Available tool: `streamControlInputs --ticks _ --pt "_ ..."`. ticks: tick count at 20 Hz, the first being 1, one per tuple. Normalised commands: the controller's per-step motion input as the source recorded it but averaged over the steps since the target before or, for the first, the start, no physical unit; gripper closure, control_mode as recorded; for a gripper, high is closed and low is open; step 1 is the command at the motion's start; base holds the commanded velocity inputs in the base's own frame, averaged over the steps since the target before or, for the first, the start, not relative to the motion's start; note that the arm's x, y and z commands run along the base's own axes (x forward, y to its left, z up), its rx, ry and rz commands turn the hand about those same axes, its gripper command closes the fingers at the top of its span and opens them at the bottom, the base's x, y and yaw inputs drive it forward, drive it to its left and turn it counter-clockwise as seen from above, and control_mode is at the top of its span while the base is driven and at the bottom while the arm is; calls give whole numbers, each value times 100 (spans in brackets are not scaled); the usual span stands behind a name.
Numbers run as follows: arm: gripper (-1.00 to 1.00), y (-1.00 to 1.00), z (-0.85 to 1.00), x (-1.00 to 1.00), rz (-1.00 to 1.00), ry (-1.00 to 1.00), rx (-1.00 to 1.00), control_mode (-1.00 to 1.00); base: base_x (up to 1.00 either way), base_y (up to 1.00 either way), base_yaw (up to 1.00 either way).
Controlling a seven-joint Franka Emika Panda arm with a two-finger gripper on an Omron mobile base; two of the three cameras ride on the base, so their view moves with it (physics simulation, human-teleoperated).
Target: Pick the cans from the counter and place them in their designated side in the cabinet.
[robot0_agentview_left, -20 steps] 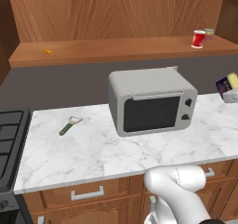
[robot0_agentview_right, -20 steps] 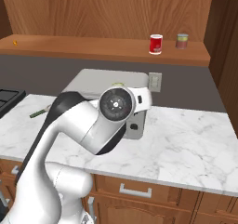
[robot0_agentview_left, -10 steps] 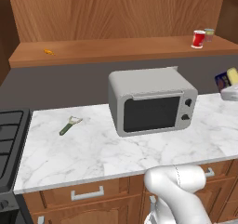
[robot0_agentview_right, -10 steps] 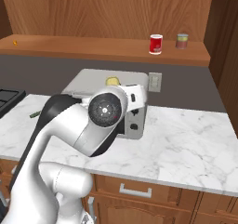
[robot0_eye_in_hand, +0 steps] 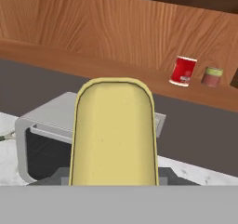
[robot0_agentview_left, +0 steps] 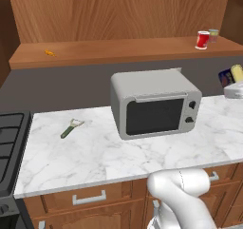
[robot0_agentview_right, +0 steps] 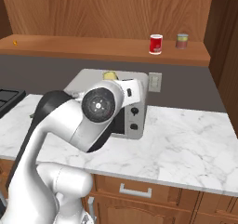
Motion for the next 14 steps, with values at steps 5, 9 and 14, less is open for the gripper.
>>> streamControlInputs --ticks 5,9,14 --pt "100 2 20 0 -1 2 -1 -100 0 0 0" --pt "100 4 16 0 -1 5 -2 -100 0 0 0" --pt "100 9 4 8 0 5 -3 -100 0 0 0"
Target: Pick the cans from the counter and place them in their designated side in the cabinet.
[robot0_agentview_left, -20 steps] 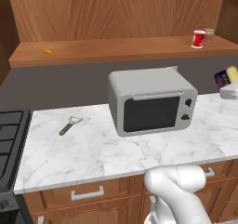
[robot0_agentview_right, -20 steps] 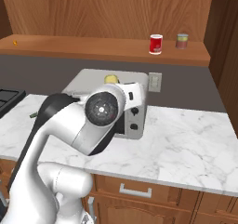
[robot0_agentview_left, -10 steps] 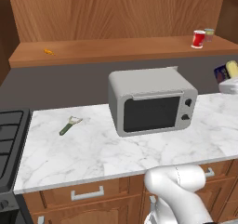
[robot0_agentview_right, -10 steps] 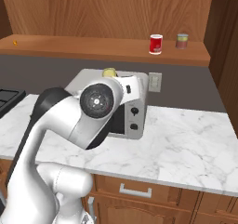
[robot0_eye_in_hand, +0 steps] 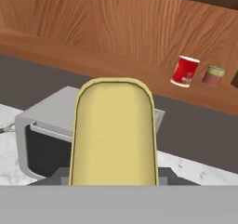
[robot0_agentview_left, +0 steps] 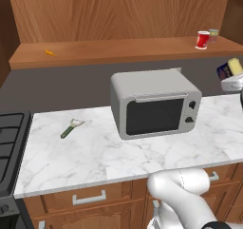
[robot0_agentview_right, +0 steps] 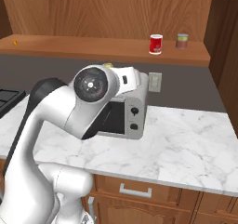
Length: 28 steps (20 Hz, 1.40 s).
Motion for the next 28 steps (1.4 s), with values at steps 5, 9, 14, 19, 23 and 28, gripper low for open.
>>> streamControlInputs --ticks 5,9,14,19,23,28 --pt "100 8 6 4 0 1 -3 -100 0 0 0" --pt "100 3 8 8 0 2 -3 -100 0 0 0" --pt "100 0 16 1 0 0 -2 -100 0 0 0" --pt "100 0 12 10 0 1 -2 -100 0 0 0" --pt "100 1 12 15 0 2 -2 -100 0 0 0" --pt "100 0 15 7 0 0 -2 -100 0 0 0"
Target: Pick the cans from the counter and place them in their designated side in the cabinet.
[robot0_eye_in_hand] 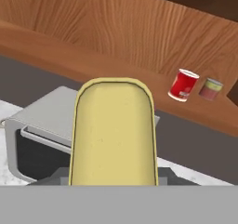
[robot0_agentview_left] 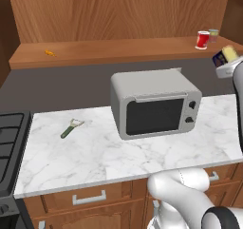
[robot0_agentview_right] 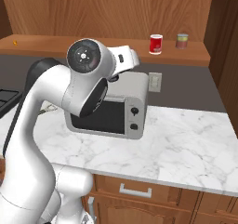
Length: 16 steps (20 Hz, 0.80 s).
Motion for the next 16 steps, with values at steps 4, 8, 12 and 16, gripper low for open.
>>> streamControlInputs --ticks 4,8,12,16 --pt "100 0 16 8 0 0 -2 -100 0 0 0" --pt "100 0 13 14 -1 1 -1 -100 0 0 0" --pt "100 0 11 16 0 0 -1 -100 0 0 0" --pt "100 0 7 22 0 0 0 -100 0 0 0"
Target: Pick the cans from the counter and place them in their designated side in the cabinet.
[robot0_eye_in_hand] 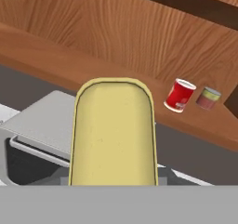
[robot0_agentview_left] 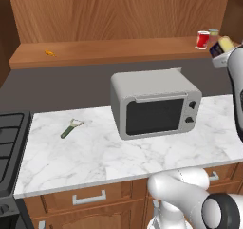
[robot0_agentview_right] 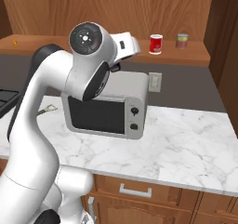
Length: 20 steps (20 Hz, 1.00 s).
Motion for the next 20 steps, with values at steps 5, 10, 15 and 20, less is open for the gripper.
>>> streamControlInputs --ticks 5,10,15,20 --pt "100 0 7 18 0 0 0 -100 0 0 0" --pt "100 0 7 14 0 0 0 -100 0 0 0" --pt "100 0 3 17 0 0 0 -100 0 0 0" --pt "100 0 1 17 0 0 0 -100 0 0 0"
